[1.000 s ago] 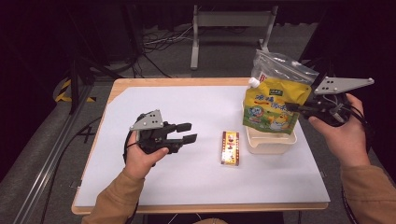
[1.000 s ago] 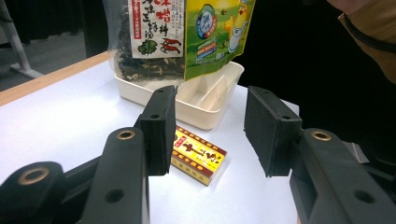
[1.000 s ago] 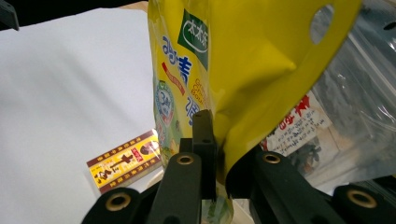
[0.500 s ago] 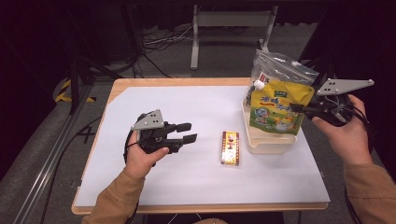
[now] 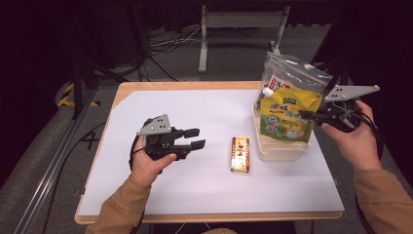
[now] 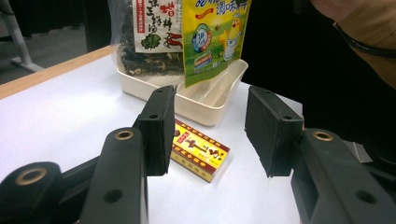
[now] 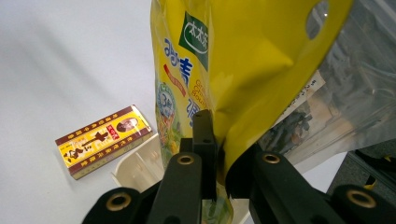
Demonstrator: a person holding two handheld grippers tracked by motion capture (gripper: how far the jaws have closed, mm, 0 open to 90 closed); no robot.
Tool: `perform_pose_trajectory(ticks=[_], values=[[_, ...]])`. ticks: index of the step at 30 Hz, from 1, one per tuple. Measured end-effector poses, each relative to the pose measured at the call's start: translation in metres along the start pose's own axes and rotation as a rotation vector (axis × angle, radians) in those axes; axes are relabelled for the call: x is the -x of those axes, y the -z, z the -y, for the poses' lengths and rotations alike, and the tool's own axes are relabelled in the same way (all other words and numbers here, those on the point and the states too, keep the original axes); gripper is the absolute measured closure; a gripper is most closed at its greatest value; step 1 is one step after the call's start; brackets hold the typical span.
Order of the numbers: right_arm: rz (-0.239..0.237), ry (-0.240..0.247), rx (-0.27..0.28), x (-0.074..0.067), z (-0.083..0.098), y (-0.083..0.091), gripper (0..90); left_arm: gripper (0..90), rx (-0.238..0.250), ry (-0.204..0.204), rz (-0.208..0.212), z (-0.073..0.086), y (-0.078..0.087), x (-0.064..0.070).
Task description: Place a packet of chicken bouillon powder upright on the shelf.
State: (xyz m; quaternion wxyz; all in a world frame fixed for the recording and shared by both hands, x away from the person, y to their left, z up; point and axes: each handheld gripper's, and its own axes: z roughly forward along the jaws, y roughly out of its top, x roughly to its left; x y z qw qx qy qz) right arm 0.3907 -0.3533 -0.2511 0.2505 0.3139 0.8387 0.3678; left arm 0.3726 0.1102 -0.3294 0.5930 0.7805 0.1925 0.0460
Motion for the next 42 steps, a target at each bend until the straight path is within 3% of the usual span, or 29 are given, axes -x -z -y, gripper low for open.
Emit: perform_pose_trajectory(ticks=[27, 34, 42], values=[[-0.010, 0.009, -0.007, 0.005, 0.018, -0.025, 84.9, 50.3, -0.006, 0.007, -0.008, 0.002, -0.003, -0.002], [-0.015, -0.017, -0.007, 0.006, 0.027, -0.033, 84.9, 48.3, -0.015, 0.013, -0.008, 0.003, -0.006, -0.001], [-0.016, -0.053, -0.010, 0.006, 0.037, -0.037, 81.7, 38.3, -0.020, 0.030, -0.023, 0.004, -0.007, -0.002]])
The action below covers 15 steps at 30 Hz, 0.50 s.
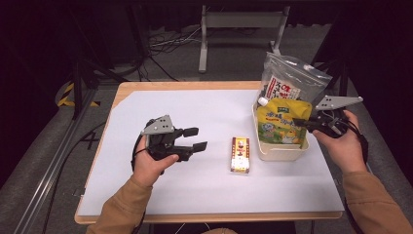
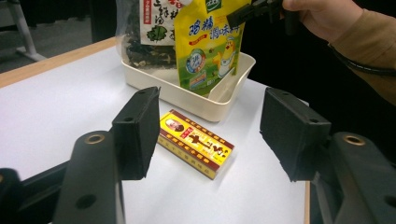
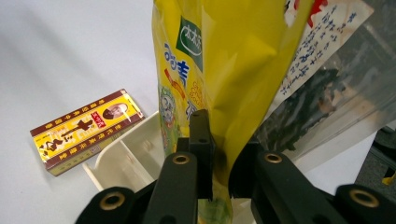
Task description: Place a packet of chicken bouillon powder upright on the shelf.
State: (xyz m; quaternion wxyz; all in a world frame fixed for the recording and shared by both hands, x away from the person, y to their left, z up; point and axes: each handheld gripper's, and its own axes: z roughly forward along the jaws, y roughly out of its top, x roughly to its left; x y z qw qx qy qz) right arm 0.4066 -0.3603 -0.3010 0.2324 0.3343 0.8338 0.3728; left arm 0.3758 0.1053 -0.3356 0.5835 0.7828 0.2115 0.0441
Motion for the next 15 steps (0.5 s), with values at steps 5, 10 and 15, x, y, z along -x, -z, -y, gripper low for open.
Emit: perform_pose_trajectory(ticks=[5, 10, 15], values=[[0.000, -0.018, -0.002, 0.001, 0.005, -0.002, 80.5, 36.6, -0.004, 0.009, -0.001, 0.001, -0.002, 0.000], [0.007, -0.034, -0.006, 0.002, 0.010, -0.002, 79.6, 31.5, -0.007, 0.015, -0.005, 0.002, -0.004, -0.001], [0.007, -0.043, -0.004, 0.004, 0.015, -0.002, 80.0, 23.7, -0.023, 0.025, -0.017, 0.003, -0.007, -0.001]])
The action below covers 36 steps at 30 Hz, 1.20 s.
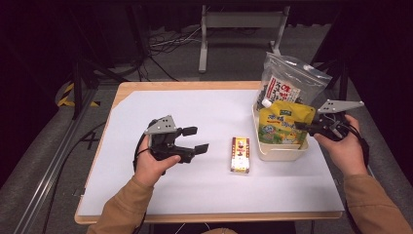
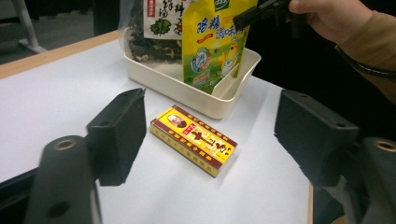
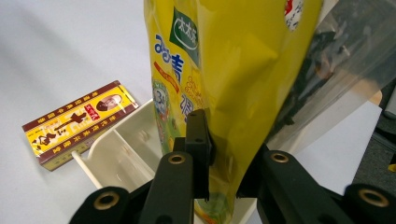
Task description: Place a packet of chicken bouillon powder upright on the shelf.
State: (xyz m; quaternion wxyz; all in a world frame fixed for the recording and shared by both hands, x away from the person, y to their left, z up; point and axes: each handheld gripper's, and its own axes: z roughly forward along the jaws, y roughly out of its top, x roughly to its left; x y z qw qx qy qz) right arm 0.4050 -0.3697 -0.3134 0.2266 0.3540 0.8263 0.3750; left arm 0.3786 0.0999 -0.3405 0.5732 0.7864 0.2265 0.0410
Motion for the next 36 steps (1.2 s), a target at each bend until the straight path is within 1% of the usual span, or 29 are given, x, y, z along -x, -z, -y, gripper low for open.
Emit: perform_pose_trajectory(ticks=[1, 2, 4, 7, 8, 9, 11, 12, 15, 17, 19, 21, 23, 24, 26, 29, 30, 32, 34, 35, 36], values=[[0.002, -0.008, -0.001, 0.001, 0.002, 0.000, 80.3, 19.9, 0.000, -0.007, 0.000, 0.000, -0.002, -0.001], [0.001, -0.012, -0.001, 0.001, 0.003, -0.001, 80.5, 18.9, -0.004, 0.005, -0.002, 0.001, -0.003, 0.000], [0.000, -0.019, 0.006, 0.001, 0.005, -0.001, 80.7, 17.6, -0.009, 0.007, -0.003, 0.001, -0.005, 0.000], [-0.005, -0.025, 0.020, 0.002, 0.007, -0.001, 81.1, 13.0, -0.019, 0.005, -0.011, 0.002, -0.009, -0.001], [-0.005, -0.027, 0.020, 0.002, 0.007, -0.001, 81.0, 11.6, -0.016, 0.005, -0.011, 0.003, -0.011, -0.001], [-0.003, -0.030, 0.020, 0.002, 0.007, -0.001, 80.7, 10.1, -0.008, 0.008, -0.018, 0.004, -0.012, -0.001], [-0.001, -0.033, 0.021, 0.001, 0.007, 0.000, 79.8, 7.7, -0.010, 0.009, -0.041, 0.005, -0.015, -0.001], [0.002, -0.032, 0.020, 0.001, 0.006, 0.000, 78.8, 6.6, -0.012, -0.001, -0.047, 0.006, -0.016, -0.002], [0.014, -0.040, 0.031, -0.001, 0.007, 0.001, 72.2, 5.8, -0.020, 0.020, -0.053, 0.008, -0.020, -0.001], [0.022, -0.049, 0.048, -0.001, 0.007, 0.002, 64.1, 5.7, -0.024, 0.025, -0.057, 0.009, -0.022, -0.001], [0.033, -0.056, 0.062, -0.002, 0.008, 0.003, 53.4, 5.4, -0.031, 0.031, -0.055, 0.009, -0.023, -0.002], [0.034, -0.060, 0.075, -0.003, 0.008, 0.004, 49.4, 5.4, -0.048, 0.022, -0.059, 0.009, -0.025, -0.003], [0.040, -0.065, 0.086, -0.005, 0.008, 0.007, 45.3, 5.8, -0.053, 0.028, -0.063, 0.009, -0.027, -0.002], [0.045, -0.066, 0.091, -0.007, 0.008, 0.009, 43.5, 6.1, -0.065, 0.023, -0.068, 0.008, -0.027, -0.002], [0.058, -0.066, 0.101, -0.009, 0.009, 0.013, 41.5, 6.9, -0.089, 0.006, -0.075, 0.007, -0.030, -0.002], [0.074, -0.064, 0.113, -0.014, 0.011, 0.019, 40.3, 7.6, -0.103, 0.000, -0.082, 0.006, -0.034, 0.000], [0.073, -0.067, 0.118, -0.015, 0.012, 0.022, 40.1, 7.6, -0.105, -0.005, -0.077, 0.005, -0.036, 0.001], [0.083, -0.080, 0.126, -0.018, 0.016, 0.025, 39.8, 8.3, -0.114, 0.007, -0.073, 0.004, -0.038, 0.002], [0.095, -0.089, 0.130, -0.020, 0.021, 0.028, 39.8, 9.5, -0.135, -0.002, -0.083, 0.002, -0.040, 0.003], [0.100, -0.091, 0.134, -0.022, 0.023, 0.030, 39.7, 9.7, -0.135, -0.002, -0.083, 0.002, -0.040, 0.003], [0.105, -0.096, 0.143, -0.024, 0.026, 0.031, 39.1, 10.2, -0.152, 0.002, -0.089, 0.001, -0.045, 0.006]])
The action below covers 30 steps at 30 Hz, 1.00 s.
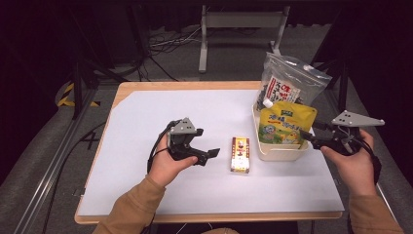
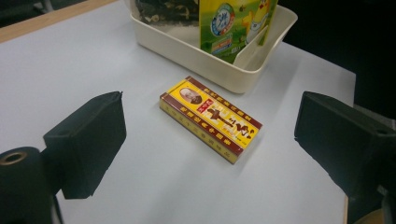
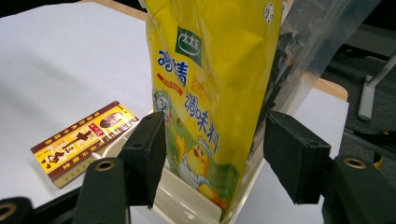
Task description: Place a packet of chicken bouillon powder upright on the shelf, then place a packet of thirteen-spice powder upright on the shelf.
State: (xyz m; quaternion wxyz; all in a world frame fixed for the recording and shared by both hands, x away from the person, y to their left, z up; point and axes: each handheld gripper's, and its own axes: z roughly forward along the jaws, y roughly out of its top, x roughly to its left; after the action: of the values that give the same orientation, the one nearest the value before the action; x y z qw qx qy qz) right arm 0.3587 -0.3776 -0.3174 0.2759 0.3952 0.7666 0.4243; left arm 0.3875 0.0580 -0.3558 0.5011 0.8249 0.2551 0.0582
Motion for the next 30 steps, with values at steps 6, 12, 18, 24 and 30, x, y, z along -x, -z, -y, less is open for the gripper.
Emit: perform_pose_trajectory(ticks=[6, 12, 18, 24, 30], values=[[-0.009, -0.024, 0.024, -0.004, 0.013, 0.002, 38.2, 13.7, -0.051, -0.010, -0.018, -0.006, -0.012, 0.011], [-0.012, -0.033, 0.024, -0.007, 0.022, 0.004, 36.9, 13.2, -0.093, -0.018, -0.027, -0.011, -0.026, 0.022], [-0.005, -0.030, 0.014, -0.011, 0.019, 0.007, 36.7, 13.2, -0.154, 0.026, -0.035, -0.013, -0.045, 0.027], [-0.018, -0.039, 0.015, -0.015, 0.015, 0.009, 37.5, 11.9, -0.223, 0.067, -0.058, -0.017, -0.062, 0.027], [-0.021, -0.065, 0.016, -0.019, 0.012, 0.014, 36.5, 10.8, -0.274, 0.113, -0.091, -0.024, -0.079, 0.025]])
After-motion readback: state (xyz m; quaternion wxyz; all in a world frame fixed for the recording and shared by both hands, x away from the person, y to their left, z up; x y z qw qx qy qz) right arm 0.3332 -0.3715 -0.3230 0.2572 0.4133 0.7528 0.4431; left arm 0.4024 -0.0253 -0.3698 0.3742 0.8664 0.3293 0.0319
